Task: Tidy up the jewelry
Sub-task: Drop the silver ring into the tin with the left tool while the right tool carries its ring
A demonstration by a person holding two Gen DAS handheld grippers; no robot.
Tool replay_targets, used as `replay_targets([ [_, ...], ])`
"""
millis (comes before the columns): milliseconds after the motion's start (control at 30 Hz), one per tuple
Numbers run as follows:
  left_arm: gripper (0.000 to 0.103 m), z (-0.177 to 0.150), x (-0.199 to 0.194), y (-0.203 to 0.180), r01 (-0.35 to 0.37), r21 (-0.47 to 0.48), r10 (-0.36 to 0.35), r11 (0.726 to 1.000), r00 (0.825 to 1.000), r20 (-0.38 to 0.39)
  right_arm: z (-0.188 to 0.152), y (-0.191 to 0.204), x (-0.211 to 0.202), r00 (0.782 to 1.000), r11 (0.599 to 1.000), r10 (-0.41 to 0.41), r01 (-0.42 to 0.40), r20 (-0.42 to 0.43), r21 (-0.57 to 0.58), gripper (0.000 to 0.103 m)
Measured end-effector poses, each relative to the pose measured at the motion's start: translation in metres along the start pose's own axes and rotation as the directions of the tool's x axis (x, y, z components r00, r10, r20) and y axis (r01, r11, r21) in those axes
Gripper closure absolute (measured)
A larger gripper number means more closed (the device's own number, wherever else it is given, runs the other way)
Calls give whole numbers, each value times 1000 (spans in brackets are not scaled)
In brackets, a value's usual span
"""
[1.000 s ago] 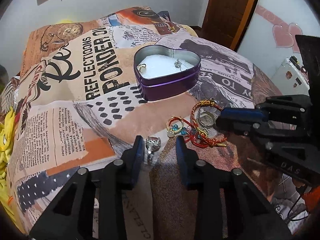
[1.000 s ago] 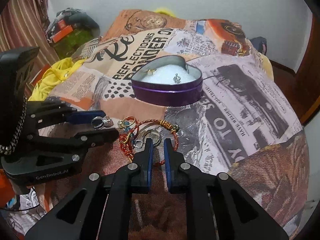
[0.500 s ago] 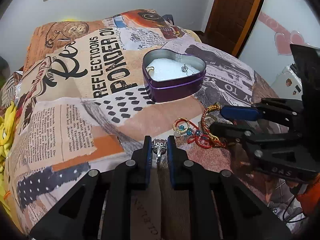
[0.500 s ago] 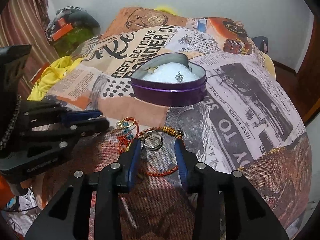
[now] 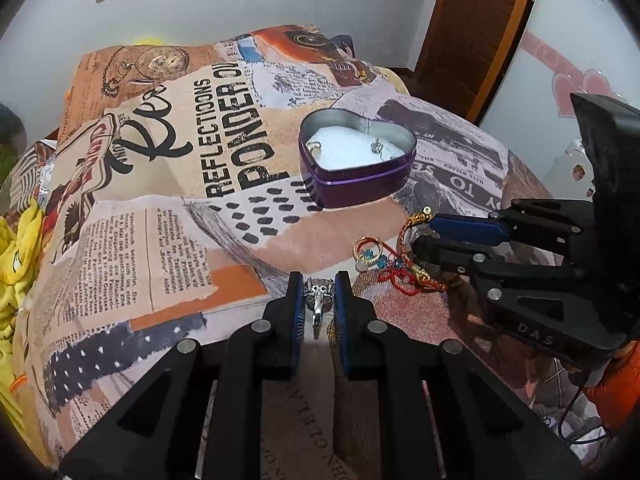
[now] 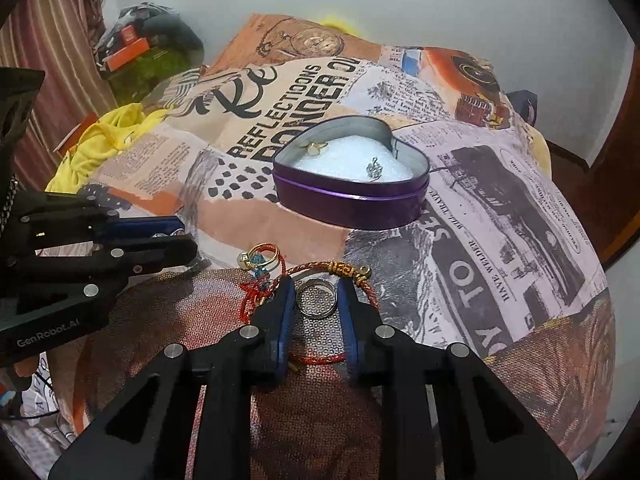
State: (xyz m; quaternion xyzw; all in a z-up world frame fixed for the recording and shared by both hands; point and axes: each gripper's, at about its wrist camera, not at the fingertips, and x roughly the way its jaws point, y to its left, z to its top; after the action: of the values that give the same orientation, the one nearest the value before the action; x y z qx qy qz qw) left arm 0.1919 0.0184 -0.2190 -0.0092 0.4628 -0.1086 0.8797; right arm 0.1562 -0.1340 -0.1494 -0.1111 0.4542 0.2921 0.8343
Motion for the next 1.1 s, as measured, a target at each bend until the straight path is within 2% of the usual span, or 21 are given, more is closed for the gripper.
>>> replay_targets([
  [667, 89, 52, -38, -14, 6, 29, -11, 1000, 988, 154, 35, -18, -52, 984, 998, -40, 33, 176, 45, 83],
  [1100, 89, 82, -24, -12, 16, 43, -24, 999, 984, 174, 59, -32, -46, 976, 998, -43, 33, 214, 49, 83],
])
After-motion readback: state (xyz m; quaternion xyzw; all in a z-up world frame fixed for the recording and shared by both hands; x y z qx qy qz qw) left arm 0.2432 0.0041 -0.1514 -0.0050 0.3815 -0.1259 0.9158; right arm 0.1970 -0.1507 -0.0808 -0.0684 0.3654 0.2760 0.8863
